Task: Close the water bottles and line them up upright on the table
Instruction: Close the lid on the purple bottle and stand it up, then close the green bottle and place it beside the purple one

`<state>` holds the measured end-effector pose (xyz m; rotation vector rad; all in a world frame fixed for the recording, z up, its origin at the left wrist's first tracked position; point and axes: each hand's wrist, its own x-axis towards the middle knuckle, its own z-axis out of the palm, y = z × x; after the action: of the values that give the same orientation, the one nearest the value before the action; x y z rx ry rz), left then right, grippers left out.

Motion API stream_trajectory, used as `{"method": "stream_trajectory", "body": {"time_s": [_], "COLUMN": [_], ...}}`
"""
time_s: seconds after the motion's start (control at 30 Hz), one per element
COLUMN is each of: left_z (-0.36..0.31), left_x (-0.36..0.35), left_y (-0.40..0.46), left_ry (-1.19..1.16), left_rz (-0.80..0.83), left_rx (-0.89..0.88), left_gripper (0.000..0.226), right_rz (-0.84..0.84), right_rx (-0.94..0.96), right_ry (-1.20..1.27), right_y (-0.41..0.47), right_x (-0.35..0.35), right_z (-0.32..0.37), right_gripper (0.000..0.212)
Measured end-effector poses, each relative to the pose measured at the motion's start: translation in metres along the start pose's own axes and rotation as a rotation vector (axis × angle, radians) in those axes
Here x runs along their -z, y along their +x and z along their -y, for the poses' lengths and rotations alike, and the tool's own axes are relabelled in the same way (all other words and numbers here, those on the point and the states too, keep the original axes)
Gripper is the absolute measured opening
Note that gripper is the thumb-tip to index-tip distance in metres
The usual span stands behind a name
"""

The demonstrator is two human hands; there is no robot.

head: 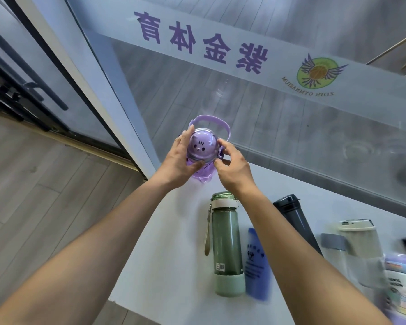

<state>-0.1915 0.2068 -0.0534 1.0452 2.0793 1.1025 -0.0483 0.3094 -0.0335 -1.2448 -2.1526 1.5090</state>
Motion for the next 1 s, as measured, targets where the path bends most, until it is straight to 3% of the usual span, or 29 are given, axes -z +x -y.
{"method": "stream_trajectory", "body": {"time_s": [0.27,0.37,0.63,0.83,1.0], "left_z": [-0.006,0.004,0.029,0.018,0.015], "left_x": [-0.009,-0.022,-0.086,-0.099,-0.097], "left_y": [-0.034,-0.068,-0.138,-0.138,-0.135], "left_ry": [0.155,0.17,0.148,0.038,0.002], "left_rz": [-0.179,-0.225,0.062,0.13,0.141], "left_rx": [0.035,0.147,0.286,0.407,0.41], "left_gripper": [0.099,0.089,0.038,0.037,0.038], "right_rz": [-0.036,-0.009,0.051,0.144,0.103], "right_rx": [-0.118,-0.207,-0.348,-0.364,-0.359], "right_ry": [-0.087,-0.15,-0.284,-0.34,-0.244], "right_y": [-0.03,-0.044,-0.069,-0.07,-0.071], "right_x": [0.025,0.025,0.006,-0.004,-0.001], "right_z": [-0.025,-0.049,-0.081,-0.078,-0.076], "right_gripper": [0.05,0.051,0.059,0.045,0.051]}}
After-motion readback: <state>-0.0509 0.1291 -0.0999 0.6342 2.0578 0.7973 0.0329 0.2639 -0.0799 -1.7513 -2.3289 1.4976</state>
